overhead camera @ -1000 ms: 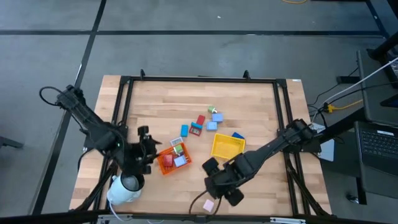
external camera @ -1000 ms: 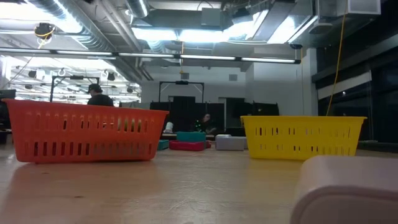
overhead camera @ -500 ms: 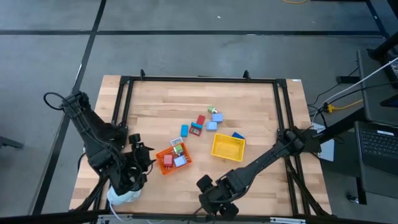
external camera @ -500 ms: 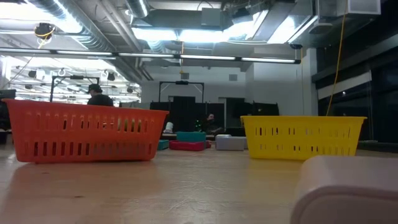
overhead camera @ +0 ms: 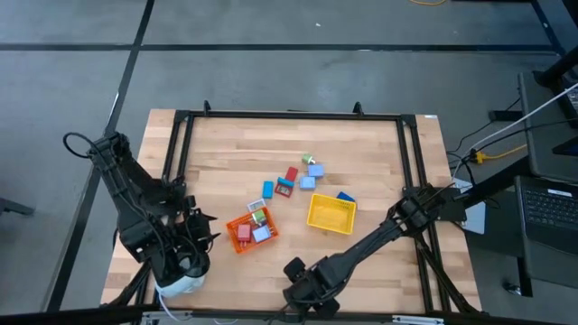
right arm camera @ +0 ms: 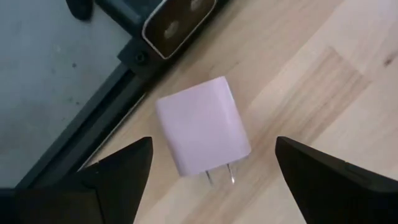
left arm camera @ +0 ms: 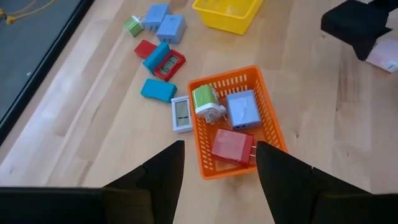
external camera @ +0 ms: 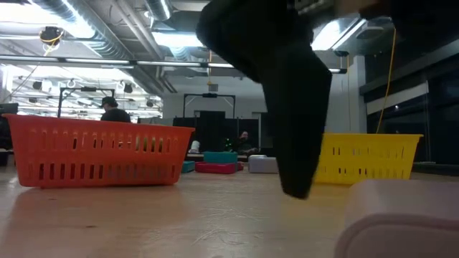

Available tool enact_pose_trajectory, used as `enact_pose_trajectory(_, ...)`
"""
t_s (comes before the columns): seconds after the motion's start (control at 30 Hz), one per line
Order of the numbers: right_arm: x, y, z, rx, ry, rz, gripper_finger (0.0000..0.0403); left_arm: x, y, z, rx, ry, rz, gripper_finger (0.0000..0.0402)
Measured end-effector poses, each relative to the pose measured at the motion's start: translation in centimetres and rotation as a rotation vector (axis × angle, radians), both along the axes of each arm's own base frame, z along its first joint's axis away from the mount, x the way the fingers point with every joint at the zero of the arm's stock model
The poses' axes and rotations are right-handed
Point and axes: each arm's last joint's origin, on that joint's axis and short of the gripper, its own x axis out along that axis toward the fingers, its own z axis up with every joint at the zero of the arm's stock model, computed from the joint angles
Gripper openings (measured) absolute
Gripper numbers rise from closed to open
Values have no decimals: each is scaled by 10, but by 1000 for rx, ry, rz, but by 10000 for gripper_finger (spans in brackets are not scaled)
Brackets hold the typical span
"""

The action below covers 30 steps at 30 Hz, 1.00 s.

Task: Pick & Place Office items
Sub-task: Put the light pink charger adapter into the orange bin

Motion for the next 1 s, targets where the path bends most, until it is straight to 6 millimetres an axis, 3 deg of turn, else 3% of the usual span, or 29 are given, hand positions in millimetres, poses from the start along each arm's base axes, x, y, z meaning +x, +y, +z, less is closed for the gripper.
enact_pose_trajectory(0.37, 5, 3, 2, 35, -51, -29, 346, -1, 2, -1, -6, 29, 13, 194)
enact_pose_trajectory(0.8, -5, 7, -14, 50, -13, -26, 346, -4, 5, -2, -22, 50, 58, 194)
enact_pose_trajectory(1.0, -7, 8, -16, 27, -27, -27, 313, -4, 5, -2, -32, 52, 68, 194)
